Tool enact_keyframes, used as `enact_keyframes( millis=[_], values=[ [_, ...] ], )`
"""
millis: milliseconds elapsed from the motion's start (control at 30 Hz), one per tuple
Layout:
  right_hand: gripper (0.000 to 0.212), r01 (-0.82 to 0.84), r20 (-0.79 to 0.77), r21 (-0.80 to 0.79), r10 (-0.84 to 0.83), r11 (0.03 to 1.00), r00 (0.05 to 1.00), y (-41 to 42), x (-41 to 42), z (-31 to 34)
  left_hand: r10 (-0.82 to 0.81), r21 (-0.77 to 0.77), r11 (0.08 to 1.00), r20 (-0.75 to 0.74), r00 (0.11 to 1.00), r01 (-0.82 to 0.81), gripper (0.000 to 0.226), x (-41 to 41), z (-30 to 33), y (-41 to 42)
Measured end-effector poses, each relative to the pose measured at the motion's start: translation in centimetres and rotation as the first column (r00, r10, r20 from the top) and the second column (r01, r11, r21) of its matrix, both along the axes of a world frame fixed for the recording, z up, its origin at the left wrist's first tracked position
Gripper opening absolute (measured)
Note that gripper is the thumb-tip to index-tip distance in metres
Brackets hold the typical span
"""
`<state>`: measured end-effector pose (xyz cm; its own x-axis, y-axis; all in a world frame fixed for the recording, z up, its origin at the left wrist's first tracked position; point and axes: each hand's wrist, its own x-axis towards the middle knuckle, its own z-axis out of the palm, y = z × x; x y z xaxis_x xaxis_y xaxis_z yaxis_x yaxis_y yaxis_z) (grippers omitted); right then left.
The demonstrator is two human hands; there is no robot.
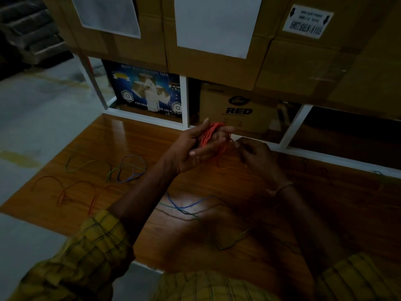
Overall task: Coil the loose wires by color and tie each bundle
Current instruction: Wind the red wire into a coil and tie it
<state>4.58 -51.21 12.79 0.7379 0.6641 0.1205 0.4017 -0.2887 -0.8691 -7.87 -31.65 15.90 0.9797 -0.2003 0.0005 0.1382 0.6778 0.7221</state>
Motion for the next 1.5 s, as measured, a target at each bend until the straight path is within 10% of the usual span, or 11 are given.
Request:
enact_keyframes(
  millis=[433, 733, 967, 1233, 1500],
  values=[
    [0.015, 0.071, 0.210, -0.117, -0.045, 0.991, 0.977, 0.1, -0.4, -1.3, 0.161, -0.079, 0.984, -0.019, 0.987, -0.162, 0.064, 0.6, -1.3, 0.2],
    [0.022, -0.264, 0.029, -0.357, 0.293, 0.896, 0.956, 0.2, -4.2, -1.6, 0.394, -0.125, 0.910, -0.036, 0.918, -0.395, 0.066, 2.2, 0.0, -0.1],
    [0.031, -0.460, 0.024, -0.499, 0.542, 0.735, 0.840, -1.3, -6.2, 3.6, 0.504, 0.530, 0.681, 0.161, 0.849, -0.505, 0.042, 3.0, -1.6, 0.1],
    [0.011, -0.351, -0.071, -0.302, 0.347, 0.886, 0.935, -2.8, -2.3, 10.8, 0.233, 0.927, 0.251, 0.221, 0.947, -0.278, 0.046, 1.5, -2.5, 0.1],
    [0.018, -0.143, -0.001, 0.090, 0.143, 0.986, 0.990, -2.4, 3.2, 9.4, -0.004, 0.820, 0.570, 0.064, 0.998, -0.051, 0.055, -1.1, -0.7, -0.6]
  ],
)
